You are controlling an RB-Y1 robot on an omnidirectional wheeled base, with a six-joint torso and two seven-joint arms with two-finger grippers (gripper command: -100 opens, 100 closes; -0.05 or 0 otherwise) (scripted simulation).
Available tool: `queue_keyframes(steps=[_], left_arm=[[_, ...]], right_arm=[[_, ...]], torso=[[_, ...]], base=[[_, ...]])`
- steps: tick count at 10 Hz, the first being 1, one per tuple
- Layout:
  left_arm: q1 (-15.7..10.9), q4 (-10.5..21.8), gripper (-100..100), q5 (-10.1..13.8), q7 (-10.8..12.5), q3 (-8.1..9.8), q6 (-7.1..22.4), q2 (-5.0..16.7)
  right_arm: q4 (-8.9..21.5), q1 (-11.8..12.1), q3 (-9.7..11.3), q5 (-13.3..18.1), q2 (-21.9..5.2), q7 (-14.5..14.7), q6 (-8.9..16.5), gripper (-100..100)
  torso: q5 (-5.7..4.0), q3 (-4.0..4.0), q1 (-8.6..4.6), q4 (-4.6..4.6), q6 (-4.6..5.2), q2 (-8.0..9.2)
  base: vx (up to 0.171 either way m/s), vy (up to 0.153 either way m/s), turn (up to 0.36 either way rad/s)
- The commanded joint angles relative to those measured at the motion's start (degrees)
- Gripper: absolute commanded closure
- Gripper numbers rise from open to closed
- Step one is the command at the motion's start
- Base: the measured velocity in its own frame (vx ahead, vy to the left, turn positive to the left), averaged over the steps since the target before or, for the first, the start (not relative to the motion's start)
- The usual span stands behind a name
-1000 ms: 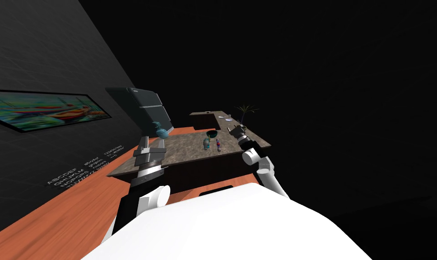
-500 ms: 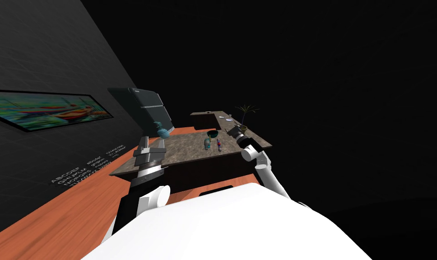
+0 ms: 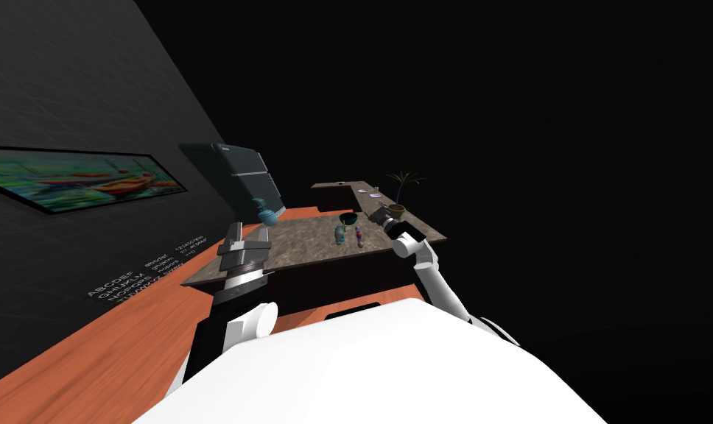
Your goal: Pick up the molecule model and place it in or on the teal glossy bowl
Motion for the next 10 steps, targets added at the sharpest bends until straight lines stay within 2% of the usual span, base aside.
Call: queue_keyframes(steps=[1, 2, 3, 4, 5, 6, 7, 8, 9, 10], left_arm=[[0.0, 0.0, 0, 0.0, 0.0, 0.0, 0.0, 0.0], [0.0, 0.0, 0, 0.0, 0.0, 0.0, 0.0, 0.0], [0.0, 0.0, 0, 0.0, 0.0, 0.0, 0.0, 0.0], [0.0, 0.0, 0, 0.0, 0.0, 0.0, 0.0, 0.0], [0.0, 0.0, 0, 0.0, 0.0, 0.0, 0.0, 0.0], [0.0, 0.0, 0, 0.0, 0.0, 0.0, 0.0, 0.0], [0.0, 0.0, 0, 0.0, 0.0, 0.0, 0.0, 0.0], [0.0, 0.0, 0, 0.0, 0.0, 0.0, 0.0, 0.0], [0.0, 0.0, 0, 0.0, 0.0, 0.0, 0.0, 0.0], [0.0, 0.0, 0, 0.0, 0.0, 0.0, 0.0, 0.0]], right_arm=[[1.6, -1.8, -0.2, -1.1, -0.4, -2.6, 2.9, -100], [1.6, -1.8, -0.2, -1.1, -0.4, -2.6, 3.9, -100], [3.4, -3.4, -0.4, -2.5, -1.0, -5.1, 5.7, -100], [3.4, -3.4, -0.4, -2.5, -1.0, -5.1, 7.1, -100], [5.2, -5.0, -0.7, -3.8, -1.8, -7.4, 9.1, -100], [5.2, -5.0, -0.7, -3.8, -1.8, -7.4, 10.3, -100], [7.2, -6.4, -1.1, -5.0, -2.5, -9.7, 11.9, -100], [7.2, -6.4, -1.1, -5.0, -2.5, -9.7, 13.3, -100], [9.1, -7.8, -1.4, -6.2, -3.3, -12.0, 15.1, -100], [9.1, -7.8, -1.4, -6.2, -3.3, -12.0, 16.4, -100]], torso=[[0.0, 0.0, 0.0, 0.0, 0.0, 0.0], [0.0, -0.01, 0.03, 0.0, -0.01, -0.03], [0.01, -0.02, 0.04, -0.01, -0.01, -0.04], [0.01, -0.04, 0.07, -0.01, -0.01, -0.07], [0.02, -0.04, 0.08, -0.02, -0.01, -0.08], [0.02, -0.05, 0.1, -0.02, -0.01, -0.09], [0.02, -0.04, 0.09, -0.02, 0.0, -0.08], [0.02, -0.05, 0.11, -0.02, -0.01, -0.09], [0.02, -0.05, 0.08, -0.02, 0.0, -0.09], [0.02, -0.07, 0.09, -0.03, -0.01, -0.12]], base=[[0.013, 0.021, 0.02], [0.017, 0.023, 0.012], [0.026, 0.032, 0.017], [0.025, 0.031, 0.012], [0.027, 0.04, 0.022], [0.025, 0.035, 0.011], [0.028, 0.041, 0.019], [0.031, 0.031, 0.014], [0.04, 0.035, 0.023], [0.038, 0.038, 0.012]])
